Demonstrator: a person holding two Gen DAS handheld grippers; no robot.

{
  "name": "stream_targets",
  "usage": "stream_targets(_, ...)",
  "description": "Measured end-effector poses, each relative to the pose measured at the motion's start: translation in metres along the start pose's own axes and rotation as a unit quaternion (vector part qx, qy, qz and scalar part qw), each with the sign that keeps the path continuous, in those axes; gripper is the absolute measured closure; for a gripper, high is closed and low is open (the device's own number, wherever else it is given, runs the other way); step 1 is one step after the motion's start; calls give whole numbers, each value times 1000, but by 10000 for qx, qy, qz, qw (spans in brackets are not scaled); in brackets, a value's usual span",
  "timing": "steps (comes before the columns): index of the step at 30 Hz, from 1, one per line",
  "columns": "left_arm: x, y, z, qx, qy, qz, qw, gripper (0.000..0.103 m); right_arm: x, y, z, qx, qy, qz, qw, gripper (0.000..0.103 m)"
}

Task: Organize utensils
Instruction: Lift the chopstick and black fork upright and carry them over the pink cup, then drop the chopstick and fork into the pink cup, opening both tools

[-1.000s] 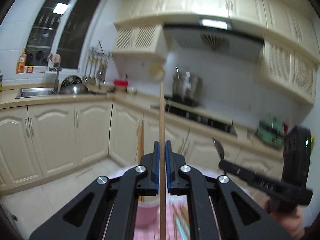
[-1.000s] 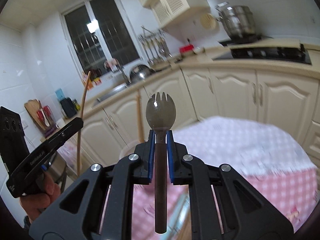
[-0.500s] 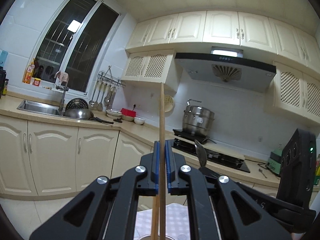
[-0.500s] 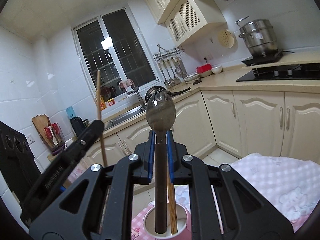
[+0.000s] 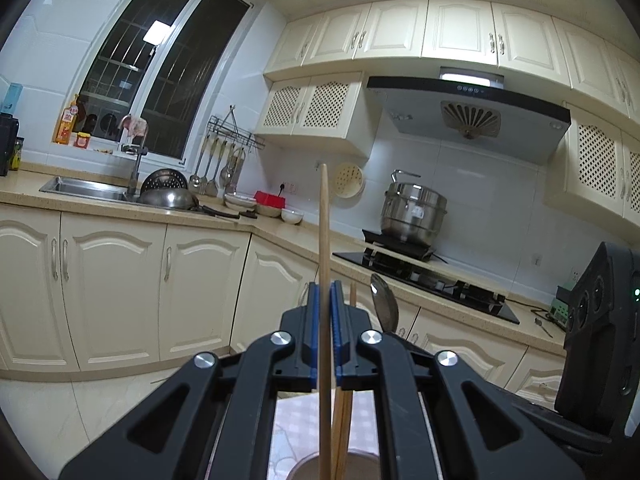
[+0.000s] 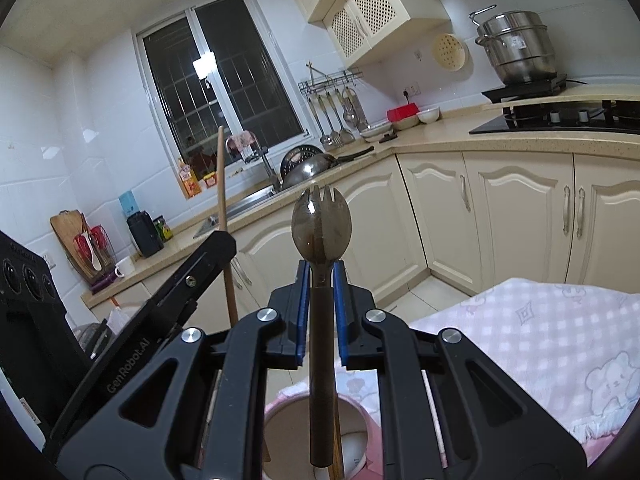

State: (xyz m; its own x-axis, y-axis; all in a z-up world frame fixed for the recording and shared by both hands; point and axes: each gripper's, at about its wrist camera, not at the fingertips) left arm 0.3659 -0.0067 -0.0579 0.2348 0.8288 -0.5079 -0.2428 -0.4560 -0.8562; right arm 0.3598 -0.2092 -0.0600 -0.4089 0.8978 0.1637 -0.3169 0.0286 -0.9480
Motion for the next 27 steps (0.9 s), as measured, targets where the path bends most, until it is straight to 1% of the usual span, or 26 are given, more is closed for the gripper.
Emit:
stream_targets(4,4,8,2,107,-14,-25,9999,98,2,8,0,192,12,76,9998,90)
stream_targets(6,6,12,4,207,-1,-44,9998,97,2,11,0,359,67,105,9993,88)
stream_targets(7,6,13,4,272,-9,-79,9996,95,1,12,2,415,91,88,9991,80)
stream_targets(8,6,13,7,290,-53,-104,9995,93,-2,13,4,455,156,46,9988,74)
stream_targets(9,7,11,11,280,-77,-99,9995,90,-4,14,7,483,250,-18,9985,57)
stream_targets(10,9,9,15,271,-87,-70,9996,78,-10,16,13,459,301,-118,9984,41)
stream_targets(11,12,6,21,267,-108,-22,9996,59,-14,17,18,429,297,-187,9985,36)
stream_targets(12,14,4,25,261,-121,5,9996,49,-17,17,24,408,305,-219,9985,30)
stream_targets(13,15,1,32,237,-123,10,9996,36,-19,17,29,405,326,-206,9984,28)
stream_targets(14,14,-1,38,201,-150,-32,9997,29,-20,16,36,394,344,-192,9984,27)
stream_targets(15,13,-2,44,205,-189,-97,9996,27,-21,16,40,387,354,-191,9984,22)
stream_targets(16,10,-4,49,235,-222,-160,9994,21,-22,15,48,384,376,-184,9984,15)
stream_targets(17,8,-5,55,262,-251,-214,9991,16,-22,14,52,390,393,-177,9983,13)
stream_targets(18,6,-5,60,286,-285,-271,9988,13,-24,13,60,423,425,-175,9980,9)
stream_targets(20,-1,-5,71,351,-387,-388,9979,8,-27,13,71,499,458,-190,9975,6)
stream_targets(27,-22,5,102,719,-479,-618,9943,5,-42,15,118,890,672,-197,9936,6)
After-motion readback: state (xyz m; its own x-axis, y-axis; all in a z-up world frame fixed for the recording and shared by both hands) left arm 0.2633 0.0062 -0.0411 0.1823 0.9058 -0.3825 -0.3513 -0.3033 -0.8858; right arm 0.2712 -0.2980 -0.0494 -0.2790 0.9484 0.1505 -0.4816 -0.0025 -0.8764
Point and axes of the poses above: each gripper's, at about its wrist camera, not at the fingertips, and z roughly against the way its jaws point, x to its left, y to its underside, and after that the axes turned 15 degrees about z, right-handed
